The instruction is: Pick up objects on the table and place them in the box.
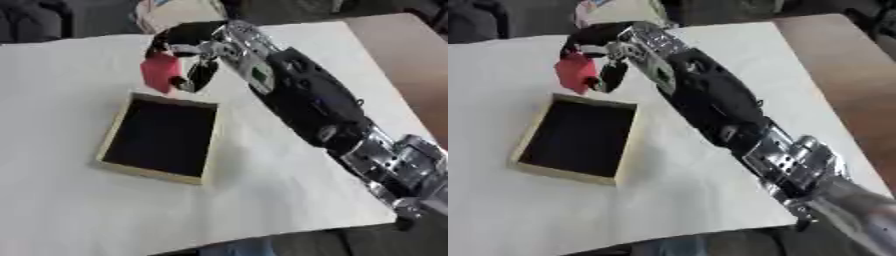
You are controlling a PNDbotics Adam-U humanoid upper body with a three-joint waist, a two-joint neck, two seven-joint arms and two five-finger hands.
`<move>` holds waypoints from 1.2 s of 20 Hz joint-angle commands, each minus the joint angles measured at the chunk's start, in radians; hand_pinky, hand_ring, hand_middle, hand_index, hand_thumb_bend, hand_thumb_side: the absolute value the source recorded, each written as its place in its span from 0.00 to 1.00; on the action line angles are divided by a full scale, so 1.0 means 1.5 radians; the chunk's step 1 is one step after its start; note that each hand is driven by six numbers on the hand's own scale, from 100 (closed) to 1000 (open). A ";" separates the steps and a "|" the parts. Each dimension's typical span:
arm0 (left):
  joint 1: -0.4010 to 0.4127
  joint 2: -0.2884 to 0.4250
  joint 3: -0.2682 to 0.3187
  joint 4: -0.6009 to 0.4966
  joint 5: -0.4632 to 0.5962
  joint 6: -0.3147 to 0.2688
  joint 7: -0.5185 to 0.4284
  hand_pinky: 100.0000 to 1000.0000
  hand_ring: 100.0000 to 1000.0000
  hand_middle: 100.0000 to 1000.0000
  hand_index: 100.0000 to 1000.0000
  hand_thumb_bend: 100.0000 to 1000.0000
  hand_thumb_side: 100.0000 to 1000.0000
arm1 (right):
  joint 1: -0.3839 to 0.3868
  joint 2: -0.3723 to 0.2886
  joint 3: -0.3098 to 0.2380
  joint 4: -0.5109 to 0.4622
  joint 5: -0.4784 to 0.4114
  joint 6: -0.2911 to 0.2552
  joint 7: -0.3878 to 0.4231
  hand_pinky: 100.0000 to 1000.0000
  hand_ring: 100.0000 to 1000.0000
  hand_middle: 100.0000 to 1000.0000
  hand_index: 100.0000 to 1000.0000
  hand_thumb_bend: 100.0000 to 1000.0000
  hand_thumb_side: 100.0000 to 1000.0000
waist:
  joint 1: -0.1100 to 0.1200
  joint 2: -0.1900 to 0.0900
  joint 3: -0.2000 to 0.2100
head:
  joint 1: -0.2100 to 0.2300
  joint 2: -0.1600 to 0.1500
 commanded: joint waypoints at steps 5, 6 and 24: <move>-0.006 0.006 0.000 -0.009 0.001 0.002 -0.001 0.80 0.56 0.58 0.79 0.12 0.40 | 0.023 0.033 0.021 -0.005 -0.013 -0.018 0.010 0.81 0.88 0.85 0.78 0.00 0.00 | 0.003 -0.012 -0.002 | 0.000 0.003; -0.006 0.006 0.000 -0.009 0.001 0.002 -0.001 0.80 0.56 0.58 0.79 0.12 0.40 | 0.027 0.037 0.022 -0.002 -0.009 -0.021 0.009 0.81 0.88 0.85 0.79 0.00 0.00 | 0.003 -0.012 -0.002 | 0.000 0.003; -0.001 0.006 0.003 -0.009 -0.001 0.002 0.001 0.80 0.56 0.58 0.80 0.12 0.40 | 0.032 0.000 -0.039 0.034 0.103 -0.028 -0.075 0.85 0.89 0.92 1.00 0.44 0.15 | 0.002 -0.017 -0.014 | 0.005 0.003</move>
